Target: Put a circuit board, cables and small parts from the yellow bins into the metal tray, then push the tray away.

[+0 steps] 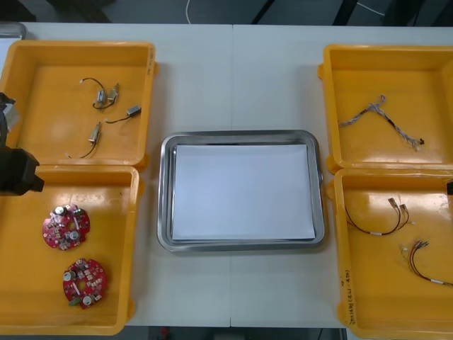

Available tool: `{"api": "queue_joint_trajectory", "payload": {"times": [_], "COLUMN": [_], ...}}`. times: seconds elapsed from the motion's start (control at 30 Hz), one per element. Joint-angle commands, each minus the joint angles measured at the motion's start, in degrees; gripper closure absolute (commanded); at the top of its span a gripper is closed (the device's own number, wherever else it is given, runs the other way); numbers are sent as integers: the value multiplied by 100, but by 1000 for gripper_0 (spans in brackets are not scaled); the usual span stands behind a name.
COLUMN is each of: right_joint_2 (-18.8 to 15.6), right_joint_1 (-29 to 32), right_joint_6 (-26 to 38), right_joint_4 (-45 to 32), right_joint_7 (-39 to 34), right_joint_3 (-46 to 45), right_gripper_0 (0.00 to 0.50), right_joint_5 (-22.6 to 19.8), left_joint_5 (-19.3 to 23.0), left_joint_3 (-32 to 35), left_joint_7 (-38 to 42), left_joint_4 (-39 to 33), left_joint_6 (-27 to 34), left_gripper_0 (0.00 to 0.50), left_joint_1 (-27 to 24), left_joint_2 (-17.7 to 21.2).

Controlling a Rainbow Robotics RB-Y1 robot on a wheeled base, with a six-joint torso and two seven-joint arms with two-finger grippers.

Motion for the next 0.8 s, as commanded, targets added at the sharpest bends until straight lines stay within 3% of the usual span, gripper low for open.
{"api": "queue_joint_trajectory", "payload": {"times": [0.03,0.3,0.5,0.8], "right_joint_2": [61,263,615,887], "right_joint_1": [478,1005,1163,1453], "right_joint_6": [15,15,15,15], "right_joint_4": [-445,-1043,-1113,-1113], "right_joint_7": [-692,-1501,-2318,-3417], "right_joint_3": [-212,-229,-335,-502], "right_gripper_0": [0,0,0,0], "right_joint_5": [5,172,339,480], "left_joint_5": [-263,-544,-843,-1361], "left_joint_3": [-184,-202,-422,-694], "left_joint_7": [1154,1312,1444,1681], "left_joint_4": [-244,-332,-394,-411], "left_joint_6": [6,-495,-891,-978], "left_gripper_0": [0,0,0,0], "left_joint_1": [89,520,845,1118], "left_joint_2": [-247,-432,-520,-827]}}
